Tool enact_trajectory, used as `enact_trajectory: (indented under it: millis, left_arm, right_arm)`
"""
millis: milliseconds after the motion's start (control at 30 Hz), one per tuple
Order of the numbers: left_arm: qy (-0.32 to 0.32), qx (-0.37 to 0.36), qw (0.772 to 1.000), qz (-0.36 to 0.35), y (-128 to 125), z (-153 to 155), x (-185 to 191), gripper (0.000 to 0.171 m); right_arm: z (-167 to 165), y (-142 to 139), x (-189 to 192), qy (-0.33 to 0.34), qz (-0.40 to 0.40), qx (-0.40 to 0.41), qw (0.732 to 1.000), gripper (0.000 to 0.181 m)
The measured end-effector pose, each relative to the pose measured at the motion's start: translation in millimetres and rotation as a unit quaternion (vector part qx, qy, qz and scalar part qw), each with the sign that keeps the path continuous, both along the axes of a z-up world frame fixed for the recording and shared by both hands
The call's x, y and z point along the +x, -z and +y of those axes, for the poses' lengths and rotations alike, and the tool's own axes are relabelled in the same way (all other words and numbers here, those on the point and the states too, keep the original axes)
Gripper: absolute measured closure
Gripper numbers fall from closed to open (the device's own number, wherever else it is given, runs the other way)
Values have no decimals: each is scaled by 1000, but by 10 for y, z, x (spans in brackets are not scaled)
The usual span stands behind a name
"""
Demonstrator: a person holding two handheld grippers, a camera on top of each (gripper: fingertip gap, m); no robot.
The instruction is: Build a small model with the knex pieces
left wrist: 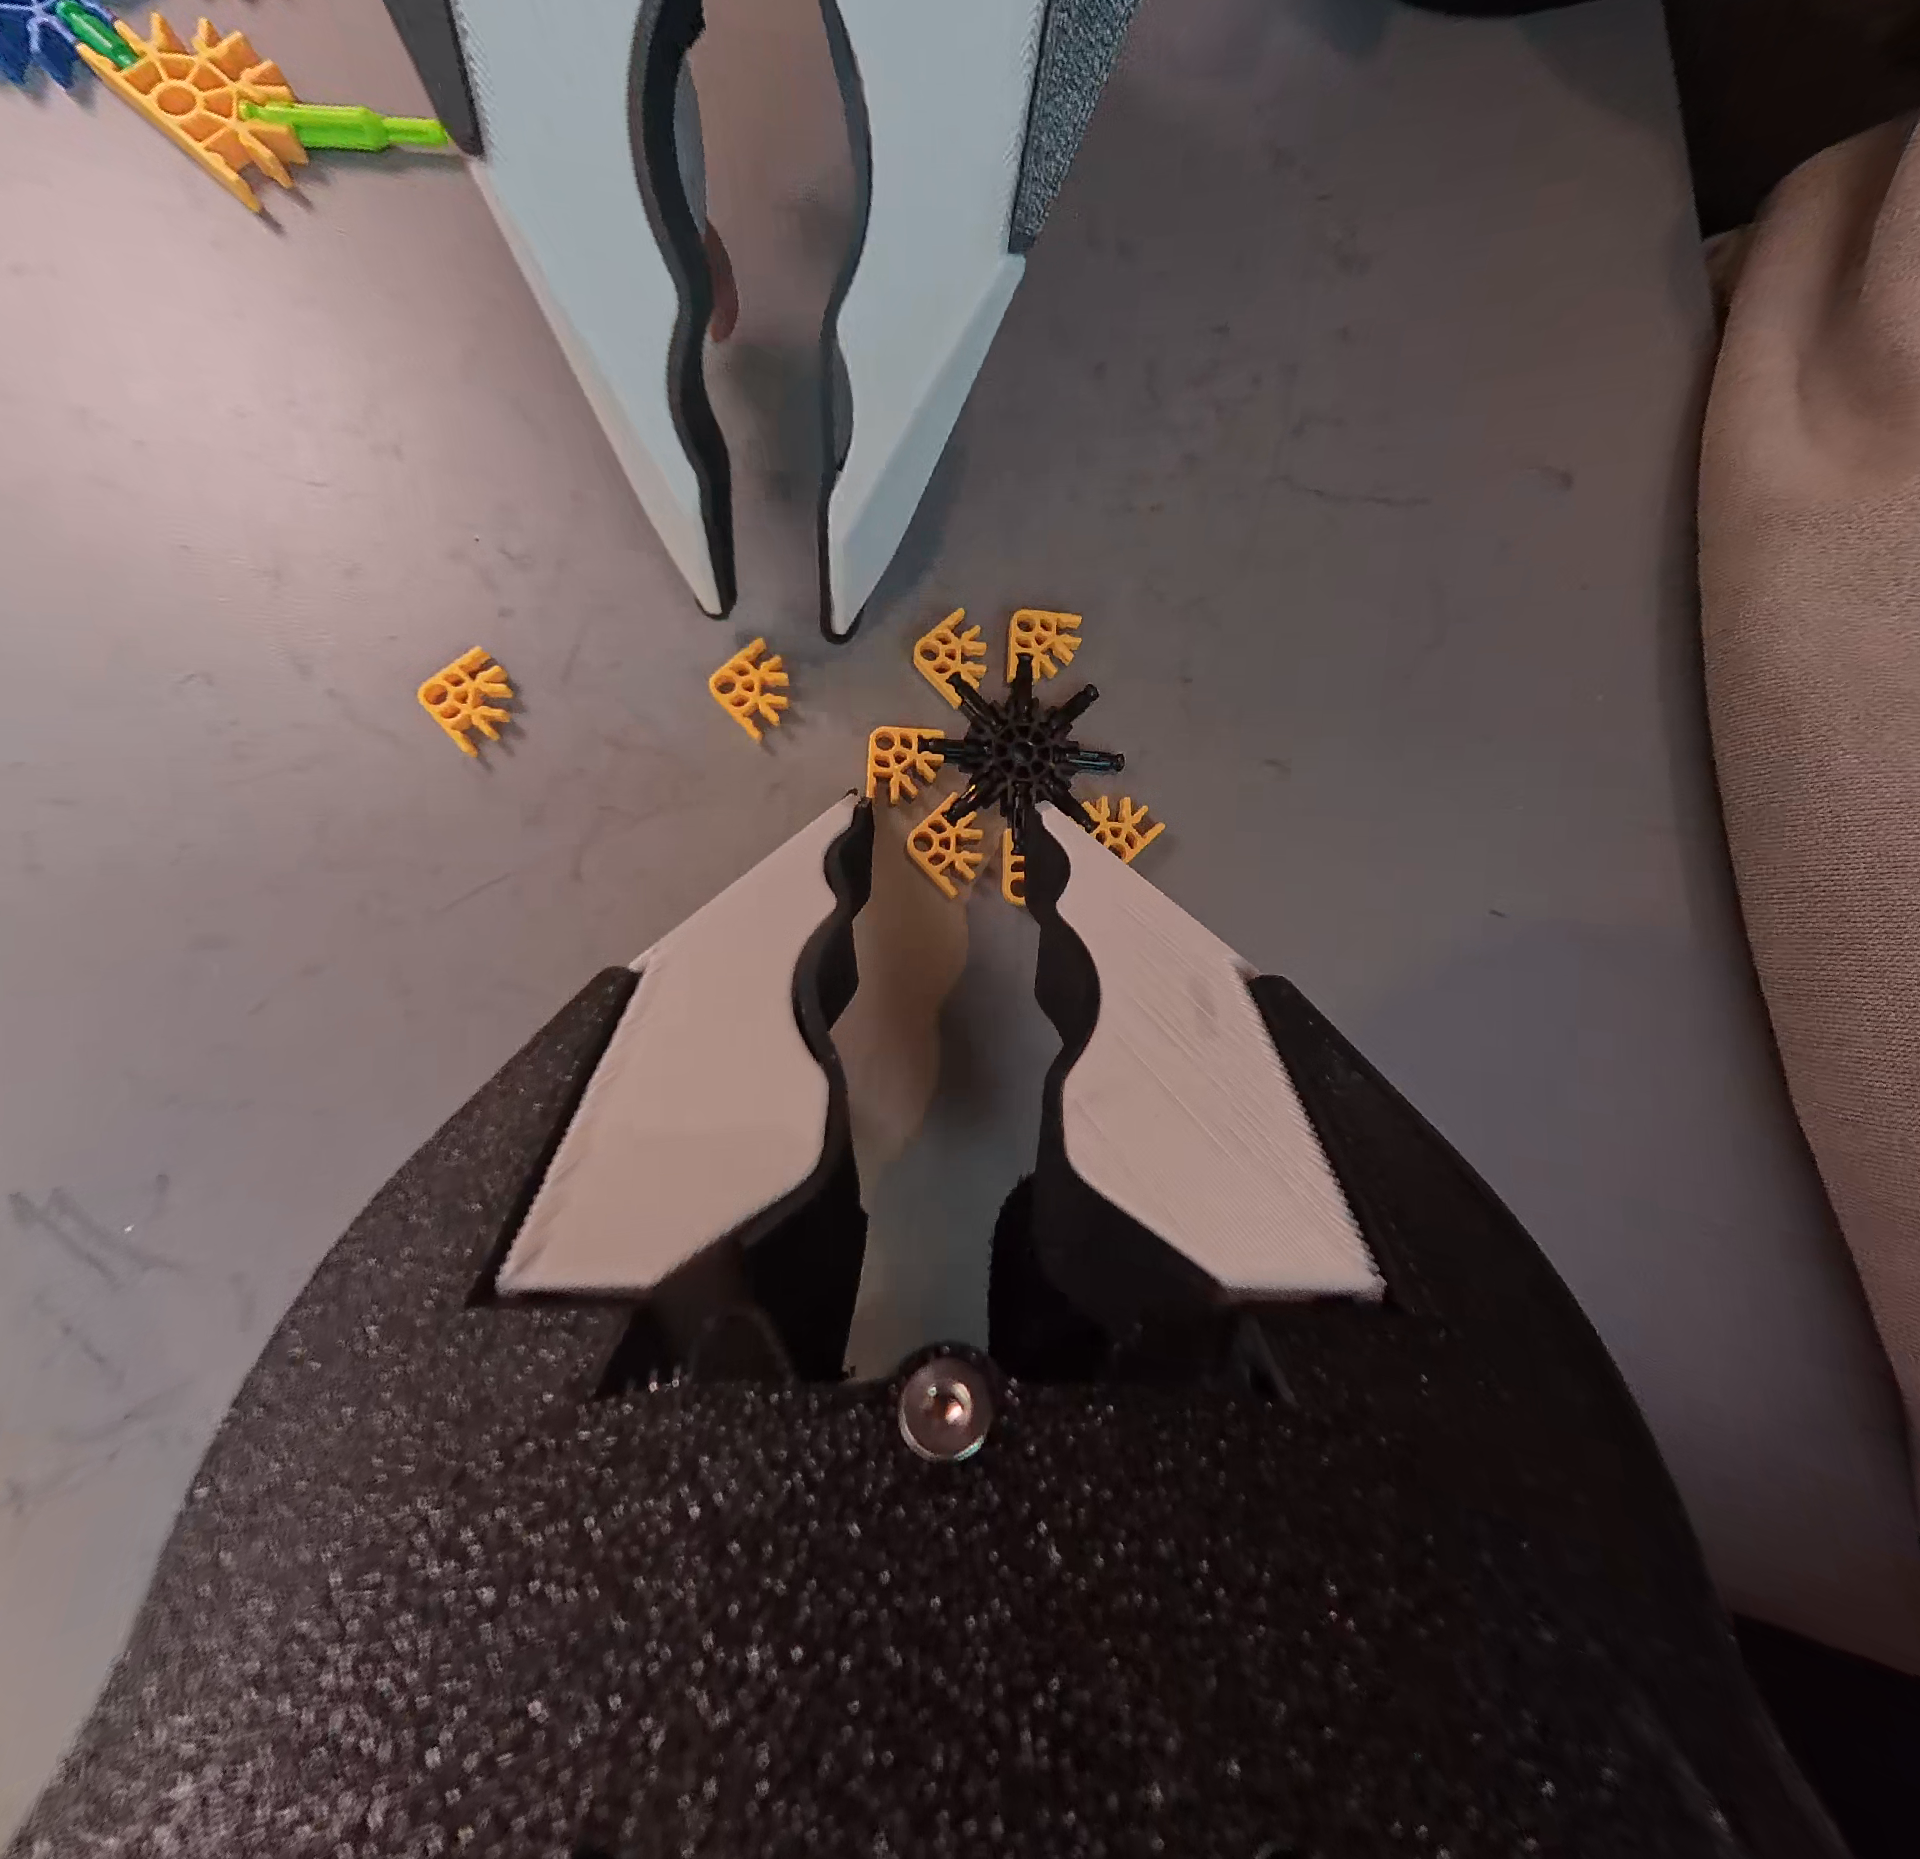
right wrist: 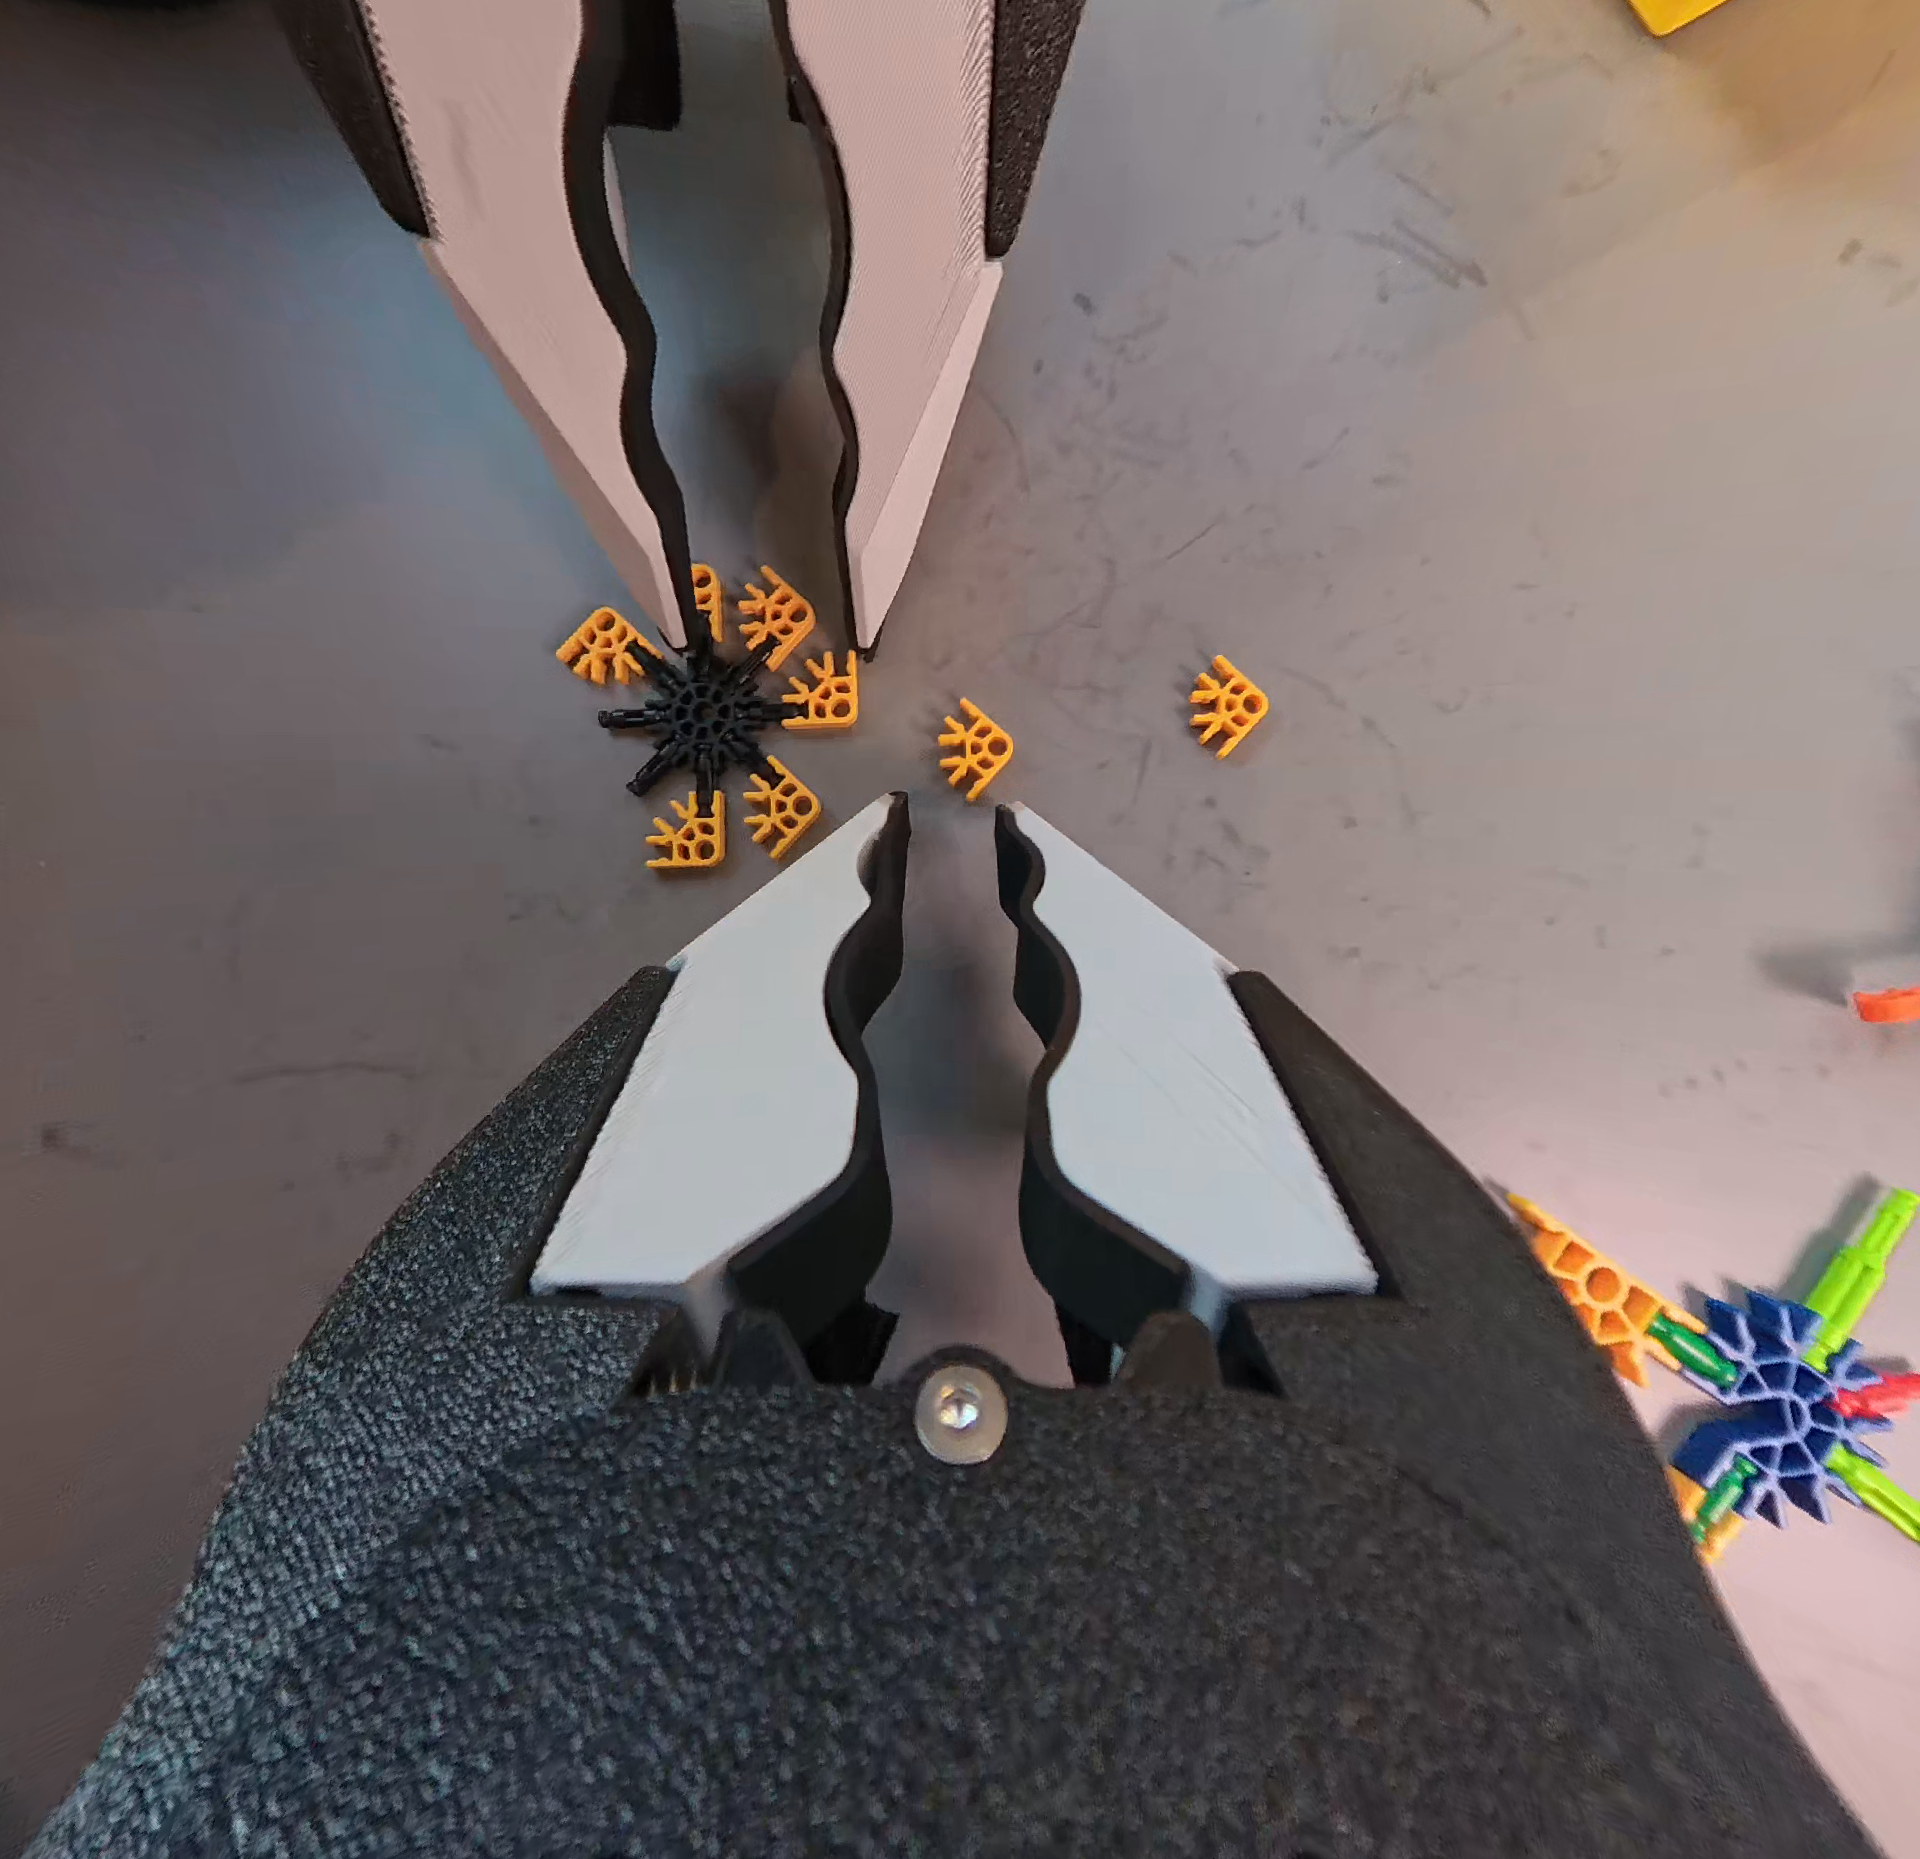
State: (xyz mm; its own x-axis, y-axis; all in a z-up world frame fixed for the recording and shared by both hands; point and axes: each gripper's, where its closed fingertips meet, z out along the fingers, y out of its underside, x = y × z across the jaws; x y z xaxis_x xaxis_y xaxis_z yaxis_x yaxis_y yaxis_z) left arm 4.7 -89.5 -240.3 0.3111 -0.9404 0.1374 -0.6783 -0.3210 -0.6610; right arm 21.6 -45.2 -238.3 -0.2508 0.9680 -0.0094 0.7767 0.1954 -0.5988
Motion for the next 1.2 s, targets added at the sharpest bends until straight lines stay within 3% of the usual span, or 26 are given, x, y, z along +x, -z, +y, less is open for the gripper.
enact_trajectory:
  millis: [167, 300, 467, 600, 767, 1067, 1200]
  left_arm:
    - [-8, -7, 1000, 12, 0, -2, -58, 145]
    - [-10, -11, 1000, 23, -4, -14, -118, 145]
    - [-16, -2, 1000, -6, -144, 17, -147, 143]
    - [-21, 3, 1000, 7, -71, 55, -181, 141]
    - [-20, -15, 1000, -5, -25, 58, -145, 141]
    - [21, -48, 999, -15, -41, -139, -83, 144]
    - [32, -49, 998, -28, -87, -178, -47, 144]
  right_arm:
    - [1, 31, -121, -3, 9, 10, 1000, 162]
    - [-38, 37, -138, -13, 5, 10, 1000, 169]
    - [-10, -38, -70, -7, 10, 3, 1000, 169]
    - [-382, -221, 13, -72, 22, -37, 996, 169]
    - [-712, -54, 91, -126, -28, -17, 992, 169]
    - [-178, -7, 75, -31, -32, 40, 998, 169]
    - [-101, -53, 123, -17, -25, 35, 999, 169]
